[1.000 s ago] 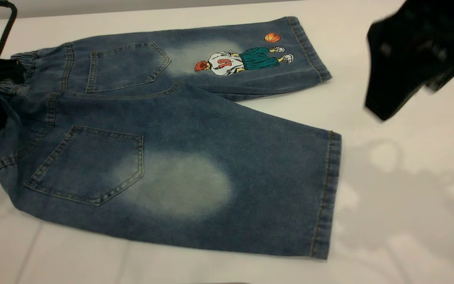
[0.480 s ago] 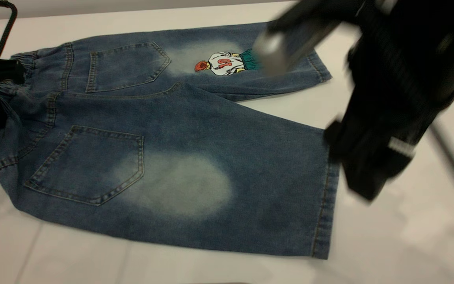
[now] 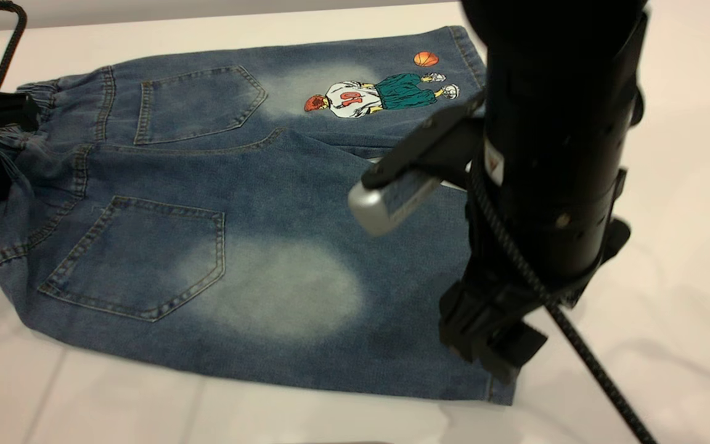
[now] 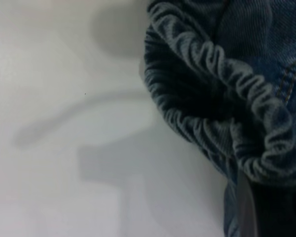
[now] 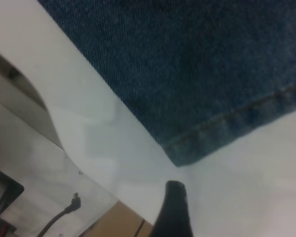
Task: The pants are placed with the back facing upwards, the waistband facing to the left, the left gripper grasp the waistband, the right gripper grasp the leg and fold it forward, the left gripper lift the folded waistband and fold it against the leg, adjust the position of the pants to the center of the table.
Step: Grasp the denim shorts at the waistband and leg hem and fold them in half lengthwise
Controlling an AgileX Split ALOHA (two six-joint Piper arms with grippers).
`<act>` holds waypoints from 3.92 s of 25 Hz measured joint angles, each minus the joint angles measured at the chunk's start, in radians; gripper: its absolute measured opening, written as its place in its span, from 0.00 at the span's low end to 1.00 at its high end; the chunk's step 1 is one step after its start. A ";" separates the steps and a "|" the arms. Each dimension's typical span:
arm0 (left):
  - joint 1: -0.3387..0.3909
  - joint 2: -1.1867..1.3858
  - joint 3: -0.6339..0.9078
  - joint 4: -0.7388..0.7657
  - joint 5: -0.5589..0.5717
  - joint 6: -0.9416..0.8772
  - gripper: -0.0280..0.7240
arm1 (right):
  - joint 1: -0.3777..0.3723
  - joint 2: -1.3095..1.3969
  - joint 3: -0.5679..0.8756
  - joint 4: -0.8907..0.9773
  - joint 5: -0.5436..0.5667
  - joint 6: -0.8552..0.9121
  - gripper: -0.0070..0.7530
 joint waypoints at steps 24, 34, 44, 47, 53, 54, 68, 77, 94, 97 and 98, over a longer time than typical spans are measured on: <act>0.000 0.000 0.000 0.000 -0.003 0.000 0.10 | 0.000 0.124 -0.007 0.037 -0.120 0.003 0.69; 0.000 0.000 0.000 0.000 -0.006 0.000 0.10 | 0.000 0.129 -0.007 0.037 -0.124 0.003 0.59; 0.000 0.000 0.000 0.000 -0.007 0.000 0.10 | 0.001 0.155 -0.009 0.055 -0.131 0.003 0.46; 0.000 0.000 0.000 0.000 -0.007 0.000 0.10 | 0.003 0.160 -0.012 0.064 -0.131 0.003 0.27; 0.000 0.000 0.000 0.000 -0.006 0.000 0.10 | 0.008 0.164 -0.034 0.037 -0.102 -0.012 0.05; 0.000 -0.001 0.000 -0.001 -0.005 0.000 0.10 | 0.008 0.166 -0.042 0.037 -0.083 -0.019 0.05; 0.000 -0.004 -0.087 -0.120 0.115 0.000 0.10 | -0.111 -0.133 -0.091 0.027 -0.055 -0.052 0.05; 0.000 -0.004 -0.272 -0.131 0.323 -0.010 0.10 | -0.300 -0.184 -0.108 0.078 -0.094 -0.080 0.05; 0.000 -0.001 -0.359 -0.475 0.259 -0.238 0.10 | -0.356 -0.184 -0.115 0.248 -0.183 -0.226 0.05; 0.000 -0.001 -0.359 -0.537 0.233 -0.239 0.10 | -0.356 -0.184 -0.115 0.256 -0.221 -0.230 0.05; 0.000 -0.001 -0.359 -0.551 0.224 -0.244 0.10 | -0.358 -0.184 -0.115 0.258 -0.237 -0.230 0.05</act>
